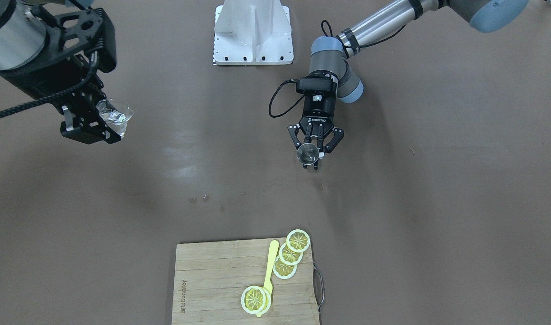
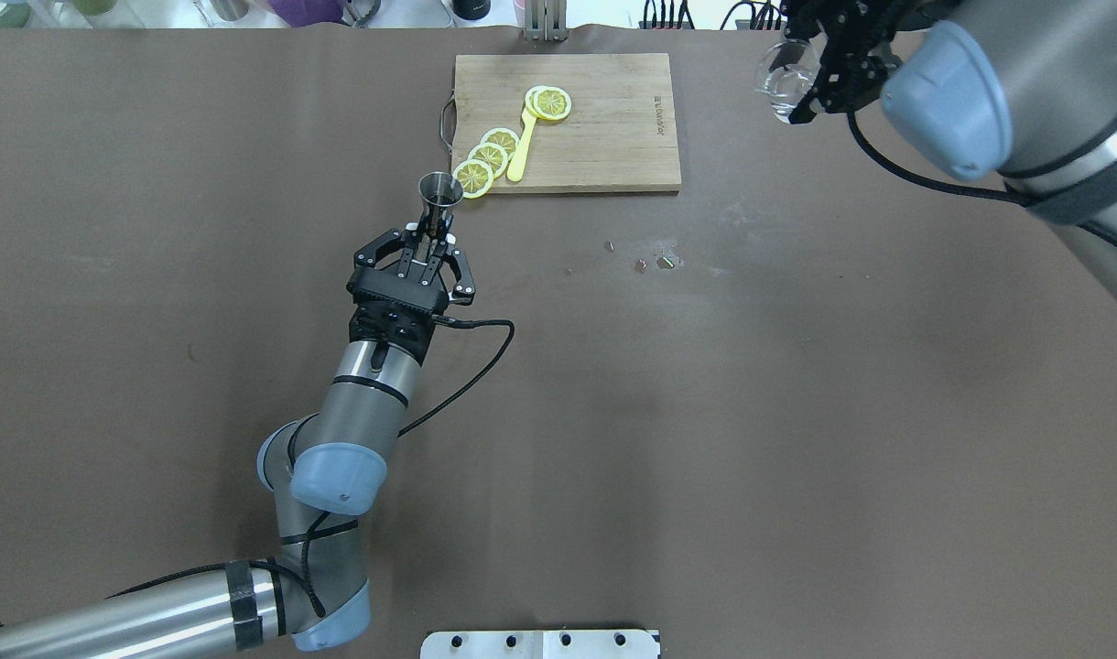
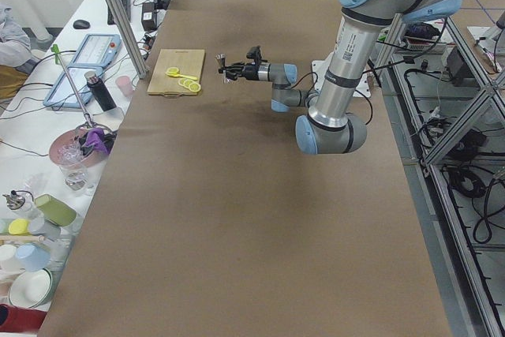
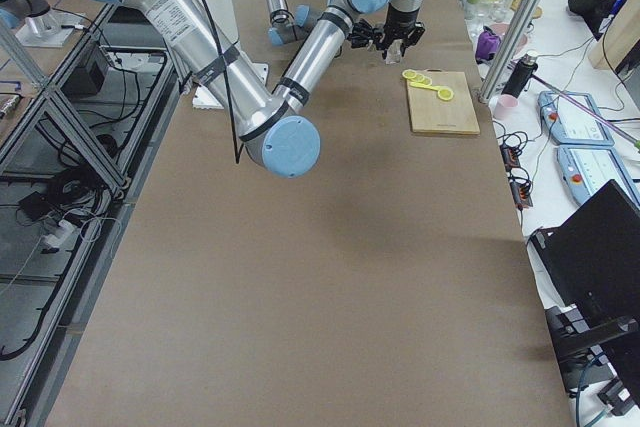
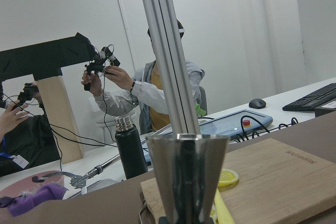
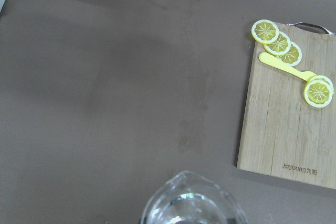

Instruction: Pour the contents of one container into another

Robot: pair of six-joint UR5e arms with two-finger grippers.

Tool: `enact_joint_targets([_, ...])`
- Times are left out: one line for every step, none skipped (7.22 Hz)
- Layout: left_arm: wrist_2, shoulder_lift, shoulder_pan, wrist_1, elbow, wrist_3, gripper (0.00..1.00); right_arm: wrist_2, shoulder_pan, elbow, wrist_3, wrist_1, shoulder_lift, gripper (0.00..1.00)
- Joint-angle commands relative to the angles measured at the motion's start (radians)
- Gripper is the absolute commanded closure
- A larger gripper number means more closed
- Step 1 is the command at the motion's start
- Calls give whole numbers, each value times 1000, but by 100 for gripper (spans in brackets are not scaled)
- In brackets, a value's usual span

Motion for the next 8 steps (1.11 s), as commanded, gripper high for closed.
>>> enact_joint_targets([-9, 130, -23, -155, -15, 27, 100, 90, 48, 37, 23, 120, -135, 100])
enact_joint_targets([3, 222, -26, -221, -36, 18, 100, 116, 54, 36, 50, 215, -199, 100])
enact_joint_targets([5, 324, -26, -249, -68, 15, 100, 134, 59, 34, 72, 310, -267, 100])
enact_joint_targets([12, 380, -28, -275, -78, -85, 100, 163, 70, 28, 87, 377, -312, 100])
enact_joint_targets([47, 426, -26, -269, -98, -144, 100, 196, 77, 28, 92, 395, -341, 100])
enact_joint_targets([75, 449, -22, -263, -83, -183, 100, 229, 86, 26, 92, 403, -367, 100])
enact_joint_targets([78, 466, -23, -228, -81, -262, 100, 239, 97, 10, 91, 476, -410, 100])
enact_joint_targets([80, 486, -26, -219, -80, -279, 100, 240, 103, -39, 89, 592, -442, 100])
